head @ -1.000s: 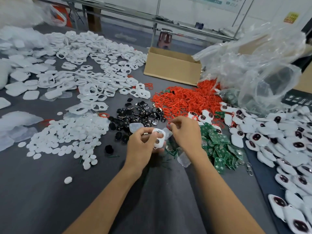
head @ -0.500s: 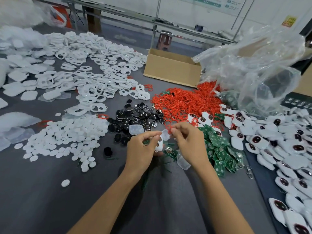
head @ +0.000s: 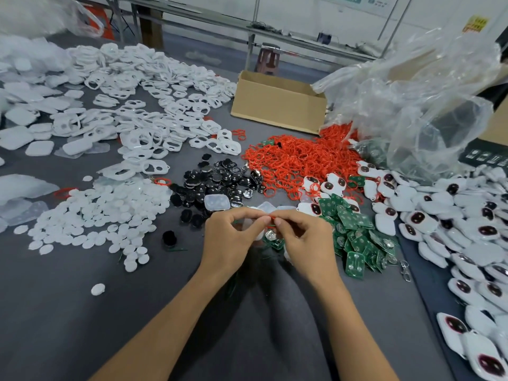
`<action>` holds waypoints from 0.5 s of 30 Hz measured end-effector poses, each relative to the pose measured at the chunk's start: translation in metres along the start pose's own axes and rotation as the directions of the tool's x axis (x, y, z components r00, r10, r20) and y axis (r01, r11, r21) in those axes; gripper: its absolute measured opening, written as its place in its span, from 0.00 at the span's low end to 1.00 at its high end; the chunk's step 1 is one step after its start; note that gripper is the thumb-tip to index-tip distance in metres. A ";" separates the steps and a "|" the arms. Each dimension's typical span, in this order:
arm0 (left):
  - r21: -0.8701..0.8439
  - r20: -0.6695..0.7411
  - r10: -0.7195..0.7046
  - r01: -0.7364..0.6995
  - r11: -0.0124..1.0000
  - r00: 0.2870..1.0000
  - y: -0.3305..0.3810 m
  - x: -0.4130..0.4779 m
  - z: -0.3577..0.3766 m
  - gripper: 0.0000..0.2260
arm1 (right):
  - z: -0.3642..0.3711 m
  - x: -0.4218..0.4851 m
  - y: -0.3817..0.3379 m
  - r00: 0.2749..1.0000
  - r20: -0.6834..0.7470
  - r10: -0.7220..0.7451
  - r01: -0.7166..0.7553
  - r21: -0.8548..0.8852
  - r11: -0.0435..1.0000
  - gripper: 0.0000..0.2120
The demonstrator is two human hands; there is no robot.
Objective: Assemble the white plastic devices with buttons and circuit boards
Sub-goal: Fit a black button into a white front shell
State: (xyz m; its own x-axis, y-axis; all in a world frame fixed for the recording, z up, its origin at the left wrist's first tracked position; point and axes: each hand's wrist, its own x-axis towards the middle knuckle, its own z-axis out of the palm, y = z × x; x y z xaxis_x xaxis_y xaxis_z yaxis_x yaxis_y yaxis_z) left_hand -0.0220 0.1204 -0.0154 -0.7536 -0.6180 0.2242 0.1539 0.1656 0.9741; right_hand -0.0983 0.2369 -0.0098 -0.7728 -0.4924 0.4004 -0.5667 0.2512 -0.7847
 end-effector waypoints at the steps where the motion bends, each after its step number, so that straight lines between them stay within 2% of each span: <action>1: 0.027 -0.009 0.014 -0.013 1.000 1.000 0.000 0.000 0.000 0.01 | 0.000 0.000 -0.001 1.000 -0.006 -0.003 0.003 -0.003 1.000 0.11; 7: 0.160 -0.061 0.118 -0.107 0.981 0.991 0.000 -0.002 0.001 0.02 | 0.004 -0.002 -0.004 0.997 -0.056 -0.048 0.046 -0.024 0.999 0.11; 11: 0.224 -0.072 0.174 -0.154 0.962 0.982 -0.002 -0.004 0.002 0.02 | 0.007 -0.003 -0.006 0.998 -0.060 -0.016 0.016 -0.004 1.000 0.11; 13: 0.203 -0.084 0.163 -0.144 0.969 0.983 -0.002 -0.004 0.003 0.01 | 0.006 -0.003 -0.006 0.999 -0.044 0.020 -0.018 0.033 0.999 0.09; 15: 0.118 -0.083 0.081 -0.071 0.990 0.993 -0.004 -0.003 0.004 0.01 | 0.003 -0.002 -0.005 0.998 -0.038 0.047 -0.044 0.076 0.996 0.08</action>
State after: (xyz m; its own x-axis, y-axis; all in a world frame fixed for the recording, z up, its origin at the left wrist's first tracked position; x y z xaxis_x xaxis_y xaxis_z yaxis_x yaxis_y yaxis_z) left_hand -0.0229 0.1242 -0.0197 -0.6826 -0.6645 0.3041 0.1304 0.2986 0.9454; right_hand -0.0930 0.2340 -0.0086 -0.8089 -0.4483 0.3804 -0.5085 0.2085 -0.8355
